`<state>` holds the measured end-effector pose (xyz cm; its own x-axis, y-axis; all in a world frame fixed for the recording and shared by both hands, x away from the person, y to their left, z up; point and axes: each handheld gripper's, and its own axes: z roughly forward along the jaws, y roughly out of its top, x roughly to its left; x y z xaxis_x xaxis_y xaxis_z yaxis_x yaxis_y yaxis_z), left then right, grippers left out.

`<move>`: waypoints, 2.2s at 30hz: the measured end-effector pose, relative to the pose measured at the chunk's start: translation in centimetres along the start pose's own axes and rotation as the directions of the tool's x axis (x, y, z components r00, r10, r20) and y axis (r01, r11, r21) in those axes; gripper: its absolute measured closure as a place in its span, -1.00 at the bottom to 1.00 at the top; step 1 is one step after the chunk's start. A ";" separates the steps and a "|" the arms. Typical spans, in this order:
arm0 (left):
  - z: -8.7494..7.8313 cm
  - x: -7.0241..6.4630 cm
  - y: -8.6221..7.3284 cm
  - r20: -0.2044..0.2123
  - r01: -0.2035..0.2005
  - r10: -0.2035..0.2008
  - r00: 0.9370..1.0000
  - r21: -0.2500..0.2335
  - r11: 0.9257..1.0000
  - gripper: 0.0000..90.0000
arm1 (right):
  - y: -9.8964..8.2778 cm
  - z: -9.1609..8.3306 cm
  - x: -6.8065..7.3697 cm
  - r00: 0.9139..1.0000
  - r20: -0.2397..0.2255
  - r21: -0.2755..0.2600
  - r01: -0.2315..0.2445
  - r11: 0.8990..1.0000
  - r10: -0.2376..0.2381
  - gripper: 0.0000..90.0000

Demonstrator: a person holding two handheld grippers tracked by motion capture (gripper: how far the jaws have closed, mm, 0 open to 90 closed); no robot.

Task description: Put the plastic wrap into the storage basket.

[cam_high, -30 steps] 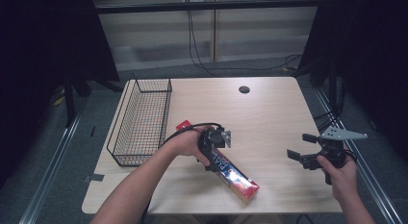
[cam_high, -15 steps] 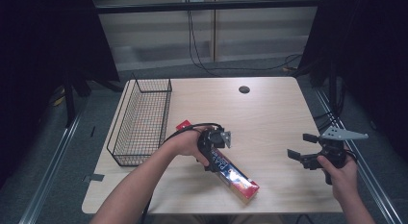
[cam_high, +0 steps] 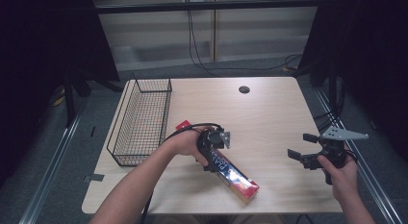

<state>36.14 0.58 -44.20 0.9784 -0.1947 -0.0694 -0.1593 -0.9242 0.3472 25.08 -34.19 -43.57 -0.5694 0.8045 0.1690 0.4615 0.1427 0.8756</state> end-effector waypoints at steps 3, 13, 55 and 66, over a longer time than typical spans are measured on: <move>0.3 -0.1 0.0 -0.007 0.011 -0.011 1.000 -0.010 1.000 -0.96 | 0.0 0.0 0.0 1.000 0.003 0.001 -0.002 1.000 0.002 -0.94; 0.8 -0.5 0.2 -0.054 -0.033 0.037 0.998 0.061 0.998 -0.84 | 0.0 0.0 0.0 1.000 0.001 0.000 0.000 1.000 0.000 -0.94; -5.6 1.3 2.0 -0.162 0.498 -0.482 0.861 0.076 0.864 -0.04 | -0.1 -0.2 -0.2 1.000 0.003 -0.011 -0.017 1.000 0.017 -0.94; -8.2 1.6 1.2 -0.196 0.575 -0.555 0.808 0.060 0.816 -0.04 | 0.0 -0.3 -0.2 1.000 0.006 -0.016 -0.023 1.000 0.023 -0.94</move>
<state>38.55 1.82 -36.19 0.9051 0.4202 -0.0658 0.4248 -0.8857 0.1872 24.96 -34.50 -43.47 -0.5548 0.8108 0.1867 0.4632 0.1146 0.8788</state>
